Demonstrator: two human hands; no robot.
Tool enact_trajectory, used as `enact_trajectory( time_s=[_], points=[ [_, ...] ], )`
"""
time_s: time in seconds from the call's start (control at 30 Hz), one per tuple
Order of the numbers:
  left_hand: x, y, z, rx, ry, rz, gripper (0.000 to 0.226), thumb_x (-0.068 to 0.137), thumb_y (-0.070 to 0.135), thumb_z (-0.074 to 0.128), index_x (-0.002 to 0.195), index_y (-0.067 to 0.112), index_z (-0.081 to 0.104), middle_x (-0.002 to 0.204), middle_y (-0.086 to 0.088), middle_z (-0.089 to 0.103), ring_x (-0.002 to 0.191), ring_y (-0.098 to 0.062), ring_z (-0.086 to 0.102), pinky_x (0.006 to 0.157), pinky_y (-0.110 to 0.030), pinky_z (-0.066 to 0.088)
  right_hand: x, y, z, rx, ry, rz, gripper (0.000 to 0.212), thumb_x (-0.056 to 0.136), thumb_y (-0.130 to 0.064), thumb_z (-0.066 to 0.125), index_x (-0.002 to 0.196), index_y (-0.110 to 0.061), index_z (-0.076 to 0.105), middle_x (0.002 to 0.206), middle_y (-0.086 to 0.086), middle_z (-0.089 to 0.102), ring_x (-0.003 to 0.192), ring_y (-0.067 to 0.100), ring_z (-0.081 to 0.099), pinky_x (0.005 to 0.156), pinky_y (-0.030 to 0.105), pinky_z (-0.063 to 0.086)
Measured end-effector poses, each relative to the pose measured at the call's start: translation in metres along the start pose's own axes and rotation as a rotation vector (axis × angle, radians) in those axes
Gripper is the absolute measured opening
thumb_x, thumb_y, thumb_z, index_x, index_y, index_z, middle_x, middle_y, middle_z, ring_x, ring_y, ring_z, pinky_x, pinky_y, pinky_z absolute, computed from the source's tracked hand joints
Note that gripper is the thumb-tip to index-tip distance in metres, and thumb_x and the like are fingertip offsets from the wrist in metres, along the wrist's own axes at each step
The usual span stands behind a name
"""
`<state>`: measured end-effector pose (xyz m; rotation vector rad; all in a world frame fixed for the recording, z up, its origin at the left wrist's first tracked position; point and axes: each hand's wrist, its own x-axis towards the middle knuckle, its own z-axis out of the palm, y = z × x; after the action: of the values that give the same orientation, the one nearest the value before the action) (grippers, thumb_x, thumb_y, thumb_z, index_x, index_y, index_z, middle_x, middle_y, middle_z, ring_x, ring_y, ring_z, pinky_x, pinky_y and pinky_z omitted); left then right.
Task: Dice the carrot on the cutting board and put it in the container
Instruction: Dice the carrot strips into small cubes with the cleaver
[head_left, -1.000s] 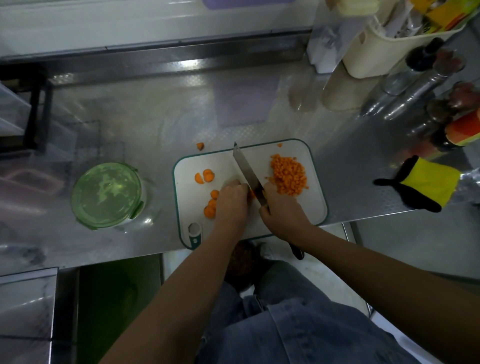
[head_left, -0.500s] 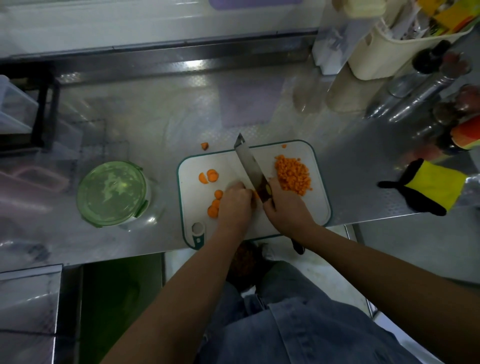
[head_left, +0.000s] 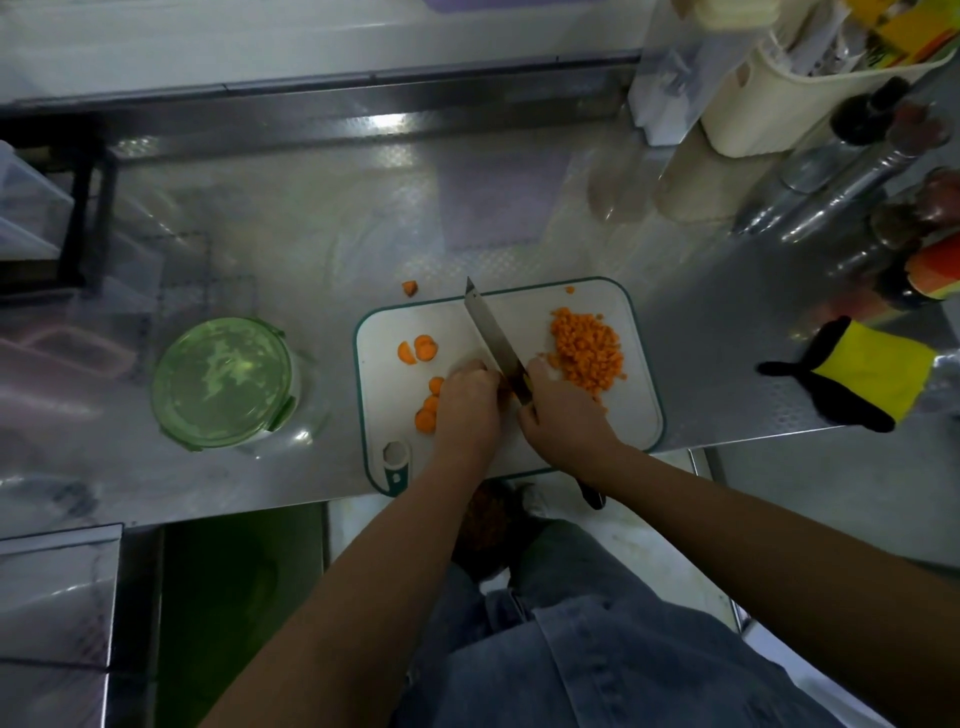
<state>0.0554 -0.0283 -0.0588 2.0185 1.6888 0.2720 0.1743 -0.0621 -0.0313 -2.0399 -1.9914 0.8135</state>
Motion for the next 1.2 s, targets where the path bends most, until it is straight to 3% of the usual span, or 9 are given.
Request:
enact_trajectory(
  time_s=[0.2,0.33,0.47,0.63,0.83,1.07,1.2],
  points=[
    [0.001,-0.003,0.002,0.029,0.001,-0.024,0.017,0.086,0.004,0.056,0.086,0.009,0.073,0.088,-0.008,0.062,0.077,-0.023,0.058,0.061,-0.027,0.034,0.003,0.000,0.006,0.020,0.014,0.011,0.027,0.092,-0.012,0.048,0.117,-0.004,0.043,0.070,0.002,0.046,0.057,0.022,0.046,0.043,0.024,0.019],
    [0.004,-0.004,0.001,-0.016,0.000,-0.040,0.016,0.085,0.005,0.059,0.086,0.011,0.073,0.087,-0.006,0.063,0.078,-0.022,0.060,0.065,-0.029,0.041,0.008,0.004,0.002,0.062,0.042,0.012,0.022,0.091,-0.013,0.049,0.111,-0.005,0.045,0.069,0.003,0.048,0.063,0.030,0.055,0.049,0.031,0.026],
    [0.005,-0.006,0.000,-0.062,-0.009,-0.065,0.019,0.085,0.004,0.056,0.086,0.013,0.072,0.089,-0.005,0.064,0.080,-0.022,0.059,0.073,-0.035,0.050,0.005,0.009,-0.003,0.077,0.064,-0.012,0.021,0.090,-0.014,0.050,0.109,-0.006,0.045,0.066,0.003,0.048,0.056,0.024,0.048,0.050,0.032,0.034],
    [0.006,-0.006,0.000,-0.045,-0.017,-0.072,0.015,0.083,0.005,0.057,0.081,0.009,0.071,0.084,-0.008,0.063,0.076,-0.024,0.059,0.070,-0.040,0.051,0.000,0.008,-0.004,0.056,0.041,-0.063,0.027,0.089,-0.015,0.049,0.114,-0.008,0.045,0.070,0.007,0.054,0.058,0.027,0.052,0.050,0.035,0.038],
    [0.008,-0.009,0.002,-0.036,-0.025,-0.046,0.015,0.085,0.006,0.057,0.082,0.008,0.072,0.086,-0.009,0.065,0.077,-0.024,0.060,0.072,-0.040,0.051,-0.002,0.007,-0.003,0.044,0.012,-0.047,0.037,0.090,-0.015,0.050,0.124,-0.004,0.043,0.072,0.007,0.053,0.062,0.028,0.054,0.054,0.031,0.032],
    [0.009,-0.020,0.014,0.004,-0.027,-0.060,0.011,0.084,0.015,0.060,0.081,0.018,0.071,0.081,-0.002,0.064,0.073,-0.020,0.060,0.067,-0.037,0.051,0.005,0.003,0.003,0.046,-0.029,-0.028,0.028,0.090,-0.012,0.049,0.116,-0.004,0.043,0.067,0.001,0.045,0.049,0.010,0.035,0.043,0.025,0.021],
    [0.007,-0.019,0.012,0.008,-0.046,-0.063,0.010,0.084,0.022,0.063,0.086,0.020,0.072,0.082,-0.002,0.064,0.073,-0.021,0.061,0.064,-0.035,0.051,0.007,0.004,0.007,0.052,-0.002,-0.018,0.029,0.090,-0.012,0.049,0.117,-0.006,0.044,0.070,0.008,0.054,0.057,0.025,0.052,0.045,0.032,0.030]
  ],
)
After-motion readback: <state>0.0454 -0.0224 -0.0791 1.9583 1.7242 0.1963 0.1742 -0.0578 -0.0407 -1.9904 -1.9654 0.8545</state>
